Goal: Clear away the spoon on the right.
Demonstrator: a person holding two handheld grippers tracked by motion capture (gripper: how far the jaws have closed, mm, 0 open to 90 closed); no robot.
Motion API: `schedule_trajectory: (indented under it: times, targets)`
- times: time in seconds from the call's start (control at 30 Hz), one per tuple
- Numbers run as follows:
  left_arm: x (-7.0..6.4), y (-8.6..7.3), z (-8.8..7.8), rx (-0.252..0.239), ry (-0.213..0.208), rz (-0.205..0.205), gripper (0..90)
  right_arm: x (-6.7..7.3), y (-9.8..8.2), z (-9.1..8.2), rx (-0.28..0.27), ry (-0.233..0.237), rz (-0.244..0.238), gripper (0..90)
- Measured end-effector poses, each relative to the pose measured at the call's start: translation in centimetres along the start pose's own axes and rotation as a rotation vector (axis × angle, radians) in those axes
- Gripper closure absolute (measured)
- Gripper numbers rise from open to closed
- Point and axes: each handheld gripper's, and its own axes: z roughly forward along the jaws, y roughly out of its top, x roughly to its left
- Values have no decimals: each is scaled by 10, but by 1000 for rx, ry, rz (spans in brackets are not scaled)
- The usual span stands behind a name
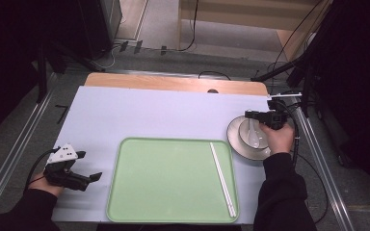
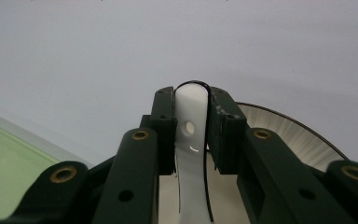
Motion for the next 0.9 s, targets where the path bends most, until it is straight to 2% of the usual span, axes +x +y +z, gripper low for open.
schedule_trajectory:
  times: [0.23,0.73,0.9]
  targets:
    - [0,0,0,-3,-3,1,0,3,0,-7,-11,-6,-9,764]
    - [0,0,0,-6,-5,0,0,13,0,-20,-27,32,-17,791]
    - [0,0,0,-2,2,1,0,14,0,-26,-42,41,-17,849]
